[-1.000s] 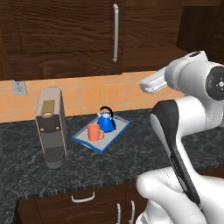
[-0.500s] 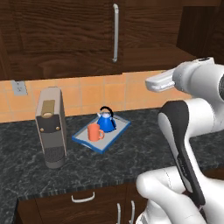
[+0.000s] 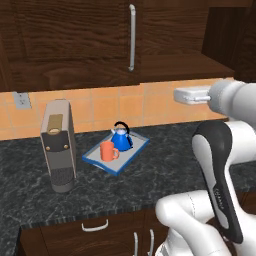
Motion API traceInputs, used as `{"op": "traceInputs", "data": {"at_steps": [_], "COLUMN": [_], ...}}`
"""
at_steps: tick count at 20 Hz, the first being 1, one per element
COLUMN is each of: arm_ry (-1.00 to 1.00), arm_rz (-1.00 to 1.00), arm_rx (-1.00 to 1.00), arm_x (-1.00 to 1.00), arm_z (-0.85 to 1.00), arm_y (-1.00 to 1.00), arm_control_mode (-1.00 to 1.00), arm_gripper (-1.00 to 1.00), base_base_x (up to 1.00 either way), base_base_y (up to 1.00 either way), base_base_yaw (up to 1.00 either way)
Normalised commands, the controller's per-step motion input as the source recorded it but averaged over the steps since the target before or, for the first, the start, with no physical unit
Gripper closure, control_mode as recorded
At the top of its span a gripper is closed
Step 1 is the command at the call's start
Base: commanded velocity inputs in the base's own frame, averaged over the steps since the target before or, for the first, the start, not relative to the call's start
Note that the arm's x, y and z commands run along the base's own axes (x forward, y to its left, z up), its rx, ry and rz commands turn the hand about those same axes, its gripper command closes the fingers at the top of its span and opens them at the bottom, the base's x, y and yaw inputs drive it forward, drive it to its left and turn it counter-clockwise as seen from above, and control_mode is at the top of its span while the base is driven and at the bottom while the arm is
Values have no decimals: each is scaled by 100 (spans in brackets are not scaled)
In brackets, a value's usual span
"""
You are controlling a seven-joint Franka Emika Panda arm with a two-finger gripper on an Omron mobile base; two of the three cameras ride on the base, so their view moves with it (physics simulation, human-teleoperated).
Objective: Pick the kettle from the counter and place it on the tray. Then pick the mug from the cabinet and place it on the tray. Then close the cabinet doors.
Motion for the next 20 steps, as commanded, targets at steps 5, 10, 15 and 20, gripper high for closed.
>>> {"op": "traceInputs", "data": {"at_steps": [5,10,15,20], "arm_ry": [6,17,3,0], "arm_rz": [-7,-7,-1,0], "arm_rx": [26,3,16,19], "arm_x": [-17,-24,-58,-70], "arm_z": [0,0,0,0], "arm_y": [-11,-6,-32,-33], "arm_control_mode": [-100,-100,-100,-100], "arm_gripper": [100,100,100,100], "base_base_x": [0,0,0,0], "base_base_y": [0,0,0,0], "base_base_yaw": [0,0,0,0]}}
